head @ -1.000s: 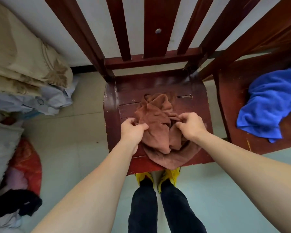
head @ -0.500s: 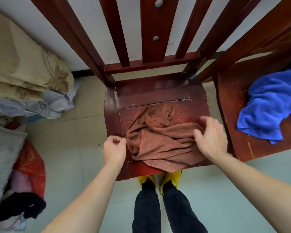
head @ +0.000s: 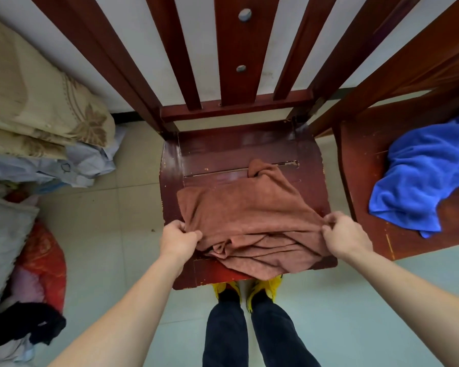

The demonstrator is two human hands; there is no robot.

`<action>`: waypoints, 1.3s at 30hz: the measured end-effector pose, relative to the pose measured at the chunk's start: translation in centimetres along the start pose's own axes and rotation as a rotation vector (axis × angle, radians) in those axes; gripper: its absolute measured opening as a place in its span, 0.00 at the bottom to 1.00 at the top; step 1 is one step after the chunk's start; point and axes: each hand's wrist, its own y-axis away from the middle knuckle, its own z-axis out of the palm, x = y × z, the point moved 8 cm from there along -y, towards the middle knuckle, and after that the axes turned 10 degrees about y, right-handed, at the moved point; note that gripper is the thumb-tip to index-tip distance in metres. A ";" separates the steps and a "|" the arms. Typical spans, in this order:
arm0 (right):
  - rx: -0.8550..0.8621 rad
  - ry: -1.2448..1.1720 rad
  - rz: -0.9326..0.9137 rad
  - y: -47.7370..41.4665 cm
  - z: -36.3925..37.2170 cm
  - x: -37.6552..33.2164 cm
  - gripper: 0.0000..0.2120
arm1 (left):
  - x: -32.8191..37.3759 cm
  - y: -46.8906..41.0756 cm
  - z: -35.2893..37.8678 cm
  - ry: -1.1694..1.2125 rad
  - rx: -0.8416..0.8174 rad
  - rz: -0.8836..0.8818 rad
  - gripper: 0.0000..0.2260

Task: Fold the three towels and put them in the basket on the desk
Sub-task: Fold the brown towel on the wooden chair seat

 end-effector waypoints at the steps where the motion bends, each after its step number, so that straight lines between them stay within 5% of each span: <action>1: -0.011 0.051 -0.005 -0.2 0.1 0.0 0.15 | -0.3 -0.1 0.4 -0.029 -0.044 -0.020 0.08; 6: 0.317 -0.122 -0.241 -0.8 -4.4 -6.3 0.20 | 3.8 -2.1 1.0 0.234 0.029 0.091 0.12; 10: 0.188 -0.082 -0.391 -1.4 -3.4 -13.0 0.25 | 4.6 -3.2 2.1 0.473 0.019 0.029 0.07; 13: 0.170 -0.213 -0.346 -1.7 -3.3 -13.9 0.13 | 5.6 -2.5 0.1 0.523 0.079 0.119 0.07; 18: 0.451 -0.634 -0.255 -1.2 -7.7 -10.0 0.10 | 8.4 -1.0 -4.3 0.541 0.240 0.349 0.07; 23: 0.271 -0.626 -0.047 -5.2 -7.2 -7.9 0.13 | 9.9 -4.1 -2.3 0.557 0.194 0.228 0.08; 30: 0.099 -0.629 0.066 -7.4 -4.2 -6.8 0.31 | 6.2 -6.2 -0.3 0.346 0.133 0.075 0.20; 35: -0.035 -0.422 -0.051 -5.9 -1.7 -7.2 0.12 | 3.4 -5.0 1.1 0.265 0.076 0.003 0.12; 39: 0.028 -0.500 0.028 -6.8 -2.8 -4.1 0.11 | 2.7 -5.9 -1.4 0.167 0.146 -0.034 0.12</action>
